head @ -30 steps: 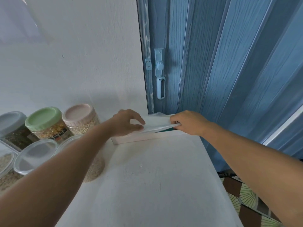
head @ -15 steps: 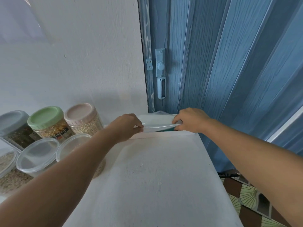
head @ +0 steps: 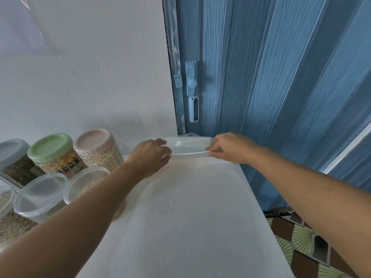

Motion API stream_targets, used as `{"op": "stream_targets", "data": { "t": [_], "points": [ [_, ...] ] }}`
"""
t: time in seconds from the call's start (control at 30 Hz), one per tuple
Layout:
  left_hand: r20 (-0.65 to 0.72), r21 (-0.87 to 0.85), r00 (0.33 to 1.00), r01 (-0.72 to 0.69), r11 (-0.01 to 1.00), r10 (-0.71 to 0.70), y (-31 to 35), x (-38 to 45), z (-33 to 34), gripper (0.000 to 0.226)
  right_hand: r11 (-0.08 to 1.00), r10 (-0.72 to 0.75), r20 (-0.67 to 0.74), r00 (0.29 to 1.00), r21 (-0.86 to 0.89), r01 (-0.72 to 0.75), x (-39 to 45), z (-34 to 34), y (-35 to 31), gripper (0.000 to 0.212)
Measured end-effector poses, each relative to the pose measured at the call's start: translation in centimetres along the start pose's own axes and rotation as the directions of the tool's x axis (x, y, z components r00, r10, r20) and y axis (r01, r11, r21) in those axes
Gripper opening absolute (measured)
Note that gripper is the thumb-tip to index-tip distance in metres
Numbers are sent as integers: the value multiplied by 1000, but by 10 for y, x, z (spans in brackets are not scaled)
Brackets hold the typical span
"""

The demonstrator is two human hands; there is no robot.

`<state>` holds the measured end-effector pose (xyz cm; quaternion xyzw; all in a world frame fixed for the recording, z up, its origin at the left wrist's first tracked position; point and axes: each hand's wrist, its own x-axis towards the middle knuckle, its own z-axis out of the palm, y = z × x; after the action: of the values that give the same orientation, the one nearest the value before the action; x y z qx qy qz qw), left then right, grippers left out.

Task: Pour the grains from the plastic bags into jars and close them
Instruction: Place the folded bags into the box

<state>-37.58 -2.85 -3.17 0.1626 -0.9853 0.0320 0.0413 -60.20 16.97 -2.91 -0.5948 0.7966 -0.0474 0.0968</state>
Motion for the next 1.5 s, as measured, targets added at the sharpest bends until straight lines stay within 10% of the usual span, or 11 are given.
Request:
{"op": "stream_targets", "data": {
  "t": [0.5,0.7,0.97,1.5],
  "points": [
    [-167,28,981,108,994,-102,-8,12,25,6,998,12,-153,988,-65,-23,12,20,-6,21],
    [77,-212,968,250,945,-239,-21,25,13,17,996,91,-82,993,-2,-91,20,20,-6,16],
    [363,-115,915,232,966,-176,-23,22,3,38,996,94,106,990,0,-94,24,10,-4,48],
    [265,194,962,8,981,-60,-10,5,15,40,984,96,208,973,-169,-61,6,7,-17,29]
  ]
}}
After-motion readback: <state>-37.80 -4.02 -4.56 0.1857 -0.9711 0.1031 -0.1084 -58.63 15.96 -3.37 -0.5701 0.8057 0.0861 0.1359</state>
